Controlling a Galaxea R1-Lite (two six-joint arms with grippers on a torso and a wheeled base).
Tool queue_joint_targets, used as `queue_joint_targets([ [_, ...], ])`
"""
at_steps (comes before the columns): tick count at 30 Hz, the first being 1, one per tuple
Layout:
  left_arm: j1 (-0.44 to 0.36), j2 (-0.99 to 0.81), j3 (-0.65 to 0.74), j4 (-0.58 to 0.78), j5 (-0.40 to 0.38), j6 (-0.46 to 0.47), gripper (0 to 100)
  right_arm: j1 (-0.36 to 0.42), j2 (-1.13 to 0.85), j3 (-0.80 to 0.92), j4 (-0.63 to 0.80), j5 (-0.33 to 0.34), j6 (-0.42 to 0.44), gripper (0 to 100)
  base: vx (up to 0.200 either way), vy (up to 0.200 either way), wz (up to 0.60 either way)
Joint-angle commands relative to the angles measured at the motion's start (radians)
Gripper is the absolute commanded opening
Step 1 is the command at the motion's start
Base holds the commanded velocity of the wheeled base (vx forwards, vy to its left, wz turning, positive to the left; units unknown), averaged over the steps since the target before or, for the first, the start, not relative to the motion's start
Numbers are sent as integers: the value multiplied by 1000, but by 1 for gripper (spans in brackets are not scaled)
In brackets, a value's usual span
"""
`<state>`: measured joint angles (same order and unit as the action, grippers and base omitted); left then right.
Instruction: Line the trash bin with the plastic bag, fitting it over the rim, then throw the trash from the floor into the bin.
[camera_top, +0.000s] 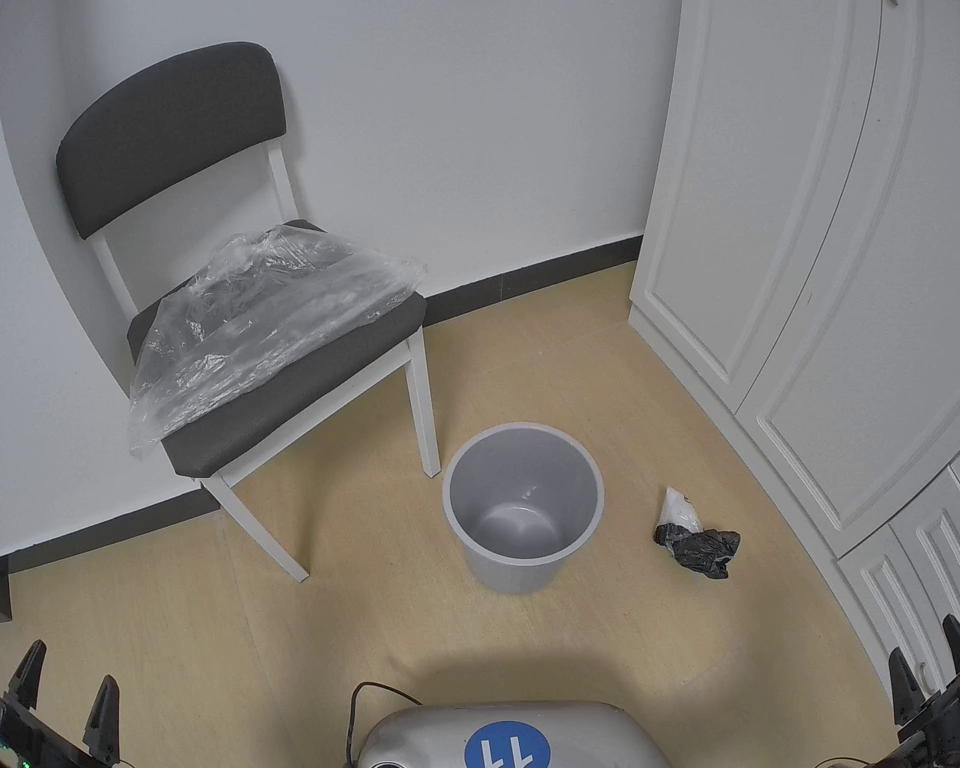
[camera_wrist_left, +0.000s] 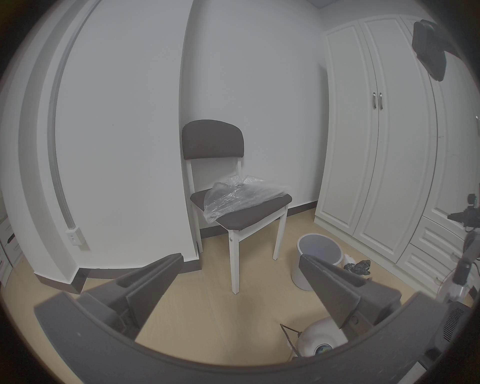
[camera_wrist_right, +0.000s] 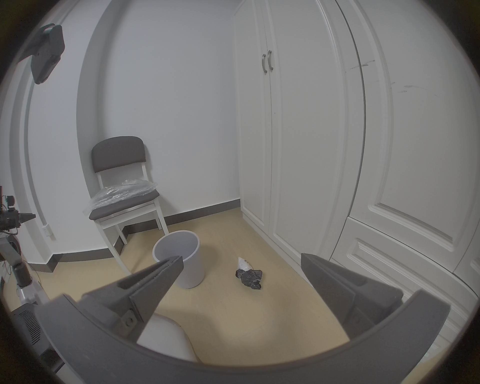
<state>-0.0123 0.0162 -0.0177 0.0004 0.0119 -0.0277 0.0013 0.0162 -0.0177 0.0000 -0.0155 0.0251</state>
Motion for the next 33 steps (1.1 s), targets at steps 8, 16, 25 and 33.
queue_joint_targets([
  [8,0,-16,16,0,3,-6,100,0,-16,18,0,0,-1,100,0,0,0],
  [16,0,-16,18,1,0,17,100,-3,-16,18,0,0,-2,100,0,0,0],
  [25,2,-16,18,1,-23,52,100,-3,-16,16,2,17,-57,100,0,0,0],
  [33,0,-16,16,1,-18,29,100,-1,-16,18,0,14,-19,100,0,0,0],
])
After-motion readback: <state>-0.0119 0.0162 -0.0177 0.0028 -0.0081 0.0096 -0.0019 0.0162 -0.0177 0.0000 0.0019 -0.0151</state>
